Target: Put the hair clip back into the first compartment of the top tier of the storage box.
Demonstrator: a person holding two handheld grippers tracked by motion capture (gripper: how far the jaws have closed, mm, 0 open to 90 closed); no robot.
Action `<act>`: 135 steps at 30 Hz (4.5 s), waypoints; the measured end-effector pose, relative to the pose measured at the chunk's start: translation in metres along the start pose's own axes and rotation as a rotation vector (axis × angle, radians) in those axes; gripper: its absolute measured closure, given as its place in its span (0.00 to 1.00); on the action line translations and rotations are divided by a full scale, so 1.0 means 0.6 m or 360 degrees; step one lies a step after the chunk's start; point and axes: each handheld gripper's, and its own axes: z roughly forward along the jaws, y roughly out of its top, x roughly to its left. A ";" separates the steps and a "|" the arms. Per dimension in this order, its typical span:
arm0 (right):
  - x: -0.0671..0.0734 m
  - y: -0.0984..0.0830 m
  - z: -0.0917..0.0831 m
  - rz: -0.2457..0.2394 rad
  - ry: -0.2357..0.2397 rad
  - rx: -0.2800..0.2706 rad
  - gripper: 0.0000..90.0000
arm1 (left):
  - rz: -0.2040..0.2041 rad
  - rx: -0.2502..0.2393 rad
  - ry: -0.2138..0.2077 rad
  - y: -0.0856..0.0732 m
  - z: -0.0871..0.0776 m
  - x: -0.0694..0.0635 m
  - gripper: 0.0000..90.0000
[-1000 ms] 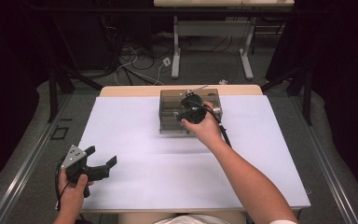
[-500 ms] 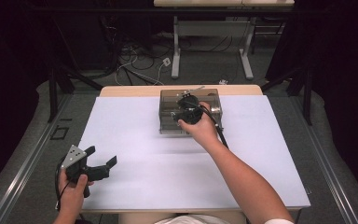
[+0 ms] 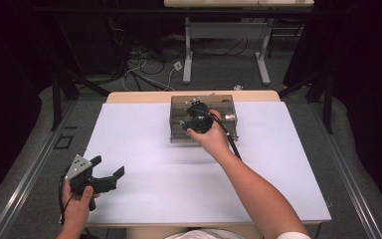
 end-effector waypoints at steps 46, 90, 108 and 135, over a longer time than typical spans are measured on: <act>0.007 -0.020 -0.038 -0.0226 -0.0123 -0.0200 0.31 | 0.0013 0.0028 -0.0004 0.003 0.011 -0.001 0.02; -0.039 -0.166 -0.198 -0.0225 -0.0215 -0.0513 0.00 | 0.0024 0.0023 -0.0008 0.002 0.006 -0.005 0.02; -0.092 -0.251 -0.242 -0.0081 -0.0310 -0.0593 0.01 | 0.0024 0.0019 -0.0002 0.002 0.005 -0.006 0.02; -0.147 -0.347 -0.232 0.0069 -0.0436 -0.0582 0.01 | 0.0014 0.0010 -0.0006 0.002 0.006 -0.007 0.02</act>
